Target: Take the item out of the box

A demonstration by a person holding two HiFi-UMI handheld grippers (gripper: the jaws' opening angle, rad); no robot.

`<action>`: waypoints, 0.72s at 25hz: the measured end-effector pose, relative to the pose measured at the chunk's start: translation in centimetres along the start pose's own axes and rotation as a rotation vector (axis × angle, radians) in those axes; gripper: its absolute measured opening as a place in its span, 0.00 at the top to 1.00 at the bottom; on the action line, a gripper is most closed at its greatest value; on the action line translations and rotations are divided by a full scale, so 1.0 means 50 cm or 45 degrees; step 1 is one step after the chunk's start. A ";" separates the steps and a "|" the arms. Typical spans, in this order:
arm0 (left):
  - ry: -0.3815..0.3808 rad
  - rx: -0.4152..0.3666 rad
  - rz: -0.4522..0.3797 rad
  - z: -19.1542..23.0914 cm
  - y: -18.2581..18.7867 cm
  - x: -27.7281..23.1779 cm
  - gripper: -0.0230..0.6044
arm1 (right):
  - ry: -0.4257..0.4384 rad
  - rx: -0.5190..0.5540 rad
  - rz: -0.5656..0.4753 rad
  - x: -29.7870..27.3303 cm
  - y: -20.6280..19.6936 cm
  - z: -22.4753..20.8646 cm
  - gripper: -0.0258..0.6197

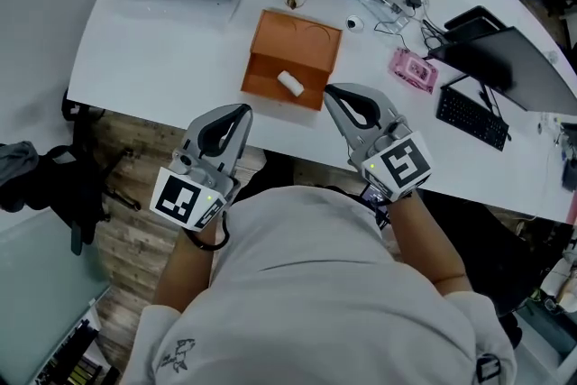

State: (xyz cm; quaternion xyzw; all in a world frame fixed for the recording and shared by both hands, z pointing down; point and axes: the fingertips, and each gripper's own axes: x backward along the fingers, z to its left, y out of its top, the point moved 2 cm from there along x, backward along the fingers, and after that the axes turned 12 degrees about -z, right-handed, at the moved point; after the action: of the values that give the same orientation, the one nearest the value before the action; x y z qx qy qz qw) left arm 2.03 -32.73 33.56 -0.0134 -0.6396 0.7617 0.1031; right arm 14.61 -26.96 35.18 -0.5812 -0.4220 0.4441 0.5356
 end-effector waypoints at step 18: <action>-0.082 0.108 0.212 0.214 -0.195 -0.077 0.97 | -0.005 -0.140 0.394 -0.199 -0.260 -0.067 0.82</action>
State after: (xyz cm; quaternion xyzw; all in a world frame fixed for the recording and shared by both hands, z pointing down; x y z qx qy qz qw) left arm 5.51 -42.24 44.58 -0.0377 -0.6066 0.7939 0.0192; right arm 15.19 -36.48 48.88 -0.6668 -0.3521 0.4987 0.4275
